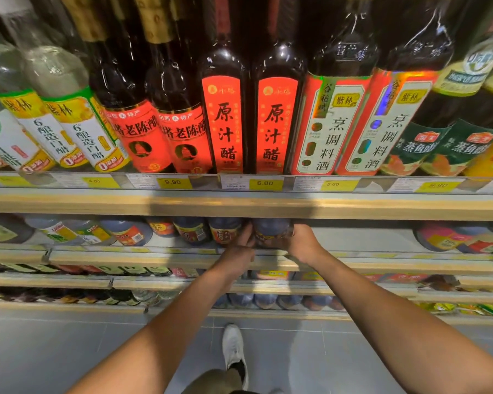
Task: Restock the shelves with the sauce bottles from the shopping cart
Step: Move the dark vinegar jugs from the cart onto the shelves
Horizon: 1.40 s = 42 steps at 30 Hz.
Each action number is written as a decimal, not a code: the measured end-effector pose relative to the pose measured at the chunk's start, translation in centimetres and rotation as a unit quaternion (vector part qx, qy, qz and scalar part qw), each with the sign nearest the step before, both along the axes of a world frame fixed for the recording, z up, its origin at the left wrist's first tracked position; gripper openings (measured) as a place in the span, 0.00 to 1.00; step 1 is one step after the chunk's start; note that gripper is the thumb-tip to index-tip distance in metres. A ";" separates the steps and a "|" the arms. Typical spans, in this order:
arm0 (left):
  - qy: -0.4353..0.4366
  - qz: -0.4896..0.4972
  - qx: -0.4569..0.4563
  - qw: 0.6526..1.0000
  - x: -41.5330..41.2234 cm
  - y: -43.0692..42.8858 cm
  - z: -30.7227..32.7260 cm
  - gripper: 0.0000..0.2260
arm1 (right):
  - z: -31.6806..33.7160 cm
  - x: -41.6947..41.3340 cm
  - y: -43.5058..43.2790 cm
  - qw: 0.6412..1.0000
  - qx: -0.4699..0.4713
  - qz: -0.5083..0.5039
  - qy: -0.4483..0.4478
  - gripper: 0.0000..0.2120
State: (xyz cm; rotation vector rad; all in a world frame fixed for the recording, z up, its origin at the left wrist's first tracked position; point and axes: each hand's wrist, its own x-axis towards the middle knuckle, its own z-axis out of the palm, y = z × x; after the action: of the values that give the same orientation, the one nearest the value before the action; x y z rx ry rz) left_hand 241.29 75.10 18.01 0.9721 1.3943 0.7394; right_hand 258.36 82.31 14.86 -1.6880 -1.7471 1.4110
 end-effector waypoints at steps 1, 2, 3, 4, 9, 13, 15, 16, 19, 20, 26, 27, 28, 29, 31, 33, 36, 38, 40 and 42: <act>-0.003 0.001 0.001 1.000 0.0 -0.1 0.0 0.40 | -0.9 0.3 0.3 1.000 0.018 -0.003 0.018 0.25; -0.006 0.005 -0.001 1.000 0.2 -0.1 0.3 0.39 | -2.7 0.8 1.0 0.999 0.040 0.007 0.016 0.30; -0.011 0.007 -0.003 1.000 0.3 -0.2 0.6 0.38 | -4.8 1.3 1.9 0.998 0.047 0.024 0.019 0.35; -0.011 0.009 -0.004 1.000 0.3 -0.2 0.9 0.36 | -4.9 1.5 2.0 0.998 0.048 0.037 0.018 0.39; 0.015 0.036 -0.011 0.999 -0.2 -1.2 0.5 0.28 | 1.3 1.3 -0.8 0.998 0.059 0.027 -0.003 0.29; 0.038 0.066 -0.014 0.997 -0.8 -2.8 0.4 0.26 | 2.1 3.1 -3.2 0.997 0.067 -0.009 -0.022 0.32; 0.060 0.064 0.011 0.996 -0.8 -3.9 1.0 0.24 | 2.1 4.1 -4.6 0.996 0.077 -0.012 -0.036 0.46; 0.072 0.068 0.024 0.995 -0.8 -4.6 1.3 0.23 | 2.4 4.5 -5.4 0.995 0.092 -0.008 -0.036 0.48; 0.092 0.090 0.053 0.990 -1.0 -6.7 1.8 0.22 | 2.4 5.7 -7.6 0.989 0.146 0.005 -0.034 0.46; 0.092 0.100 0.057 0.989 -1.2 -7.4 1.6 0.22 | 2.5 5.7 -8.4 0.986 0.163 0.013 -0.031 0.45; 0.100 0.137 0.042 0.985 -2.7 -11.2 1.1 0.20 | 2.2 3.3 -11.6 0.979 0.199 0.026 0.020 0.45; 0.099 0.146 0.041 0.983 -3.1 -11.7 1.0 0.19 | 1.9 2.7 -11.8 0.978 0.205 0.038 0.020 0.44; 0.100 0.154 0.038 0.982 -3.5 -12.2 1.0 0.19 | 1.7 2.1 -11.8 0.977 0.208 0.051 0.019 0.43; 0.104 0.162 0.035 0.981 -4.1 -12.7 1.0 0.19 | 1.5 1.4 -11.9 0.975 0.211 0.062 0.018 0.42; 0.112 0.177 0.028 0.977 -5.4 -13.7 0.9 0.19 | 1.5 -0.2 -12.1 0.973 0.217 0.077 0.022 0.41; 0.117 0.193 0.031 0.974 -6.9 -14.6 0.8 0.18 | 1.6 -2.0 -12.3 0.969 0.226 0.098 0.020 0.39; 0.126 0.213 0.028 0.968 -9.3 -16.3 1.0 0.18 | 1.7 -5.1 -12.6 0.962 0.234 0.142 0.021 0.38; 0.119 0.231 0.022 0.965 -11.1 -17.4 1.0 0.19 | 1.7 -7.7 -12.8 0.957 0.232 0.170 0.033 0.37; 0.114 0.250 0.019 0.961 -13.1 -18.8 0.7 0.17 | 1.3 -10.4 -13.3 0.955 0.224 0.187 0.047 0.36; 0.108 0.262 0.018 0.959 -15.0 -20.3 0.4 0.17 | 0.6 -12.9 -13.8 0.953 0.212 0.207 0.069 0.34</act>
State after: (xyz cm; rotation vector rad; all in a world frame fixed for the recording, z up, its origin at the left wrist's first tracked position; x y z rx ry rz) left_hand 226.25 54.83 18.36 0.7255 1.8692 1.0741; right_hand 245.47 68.49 15.48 -1.0186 -2.2102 1.1517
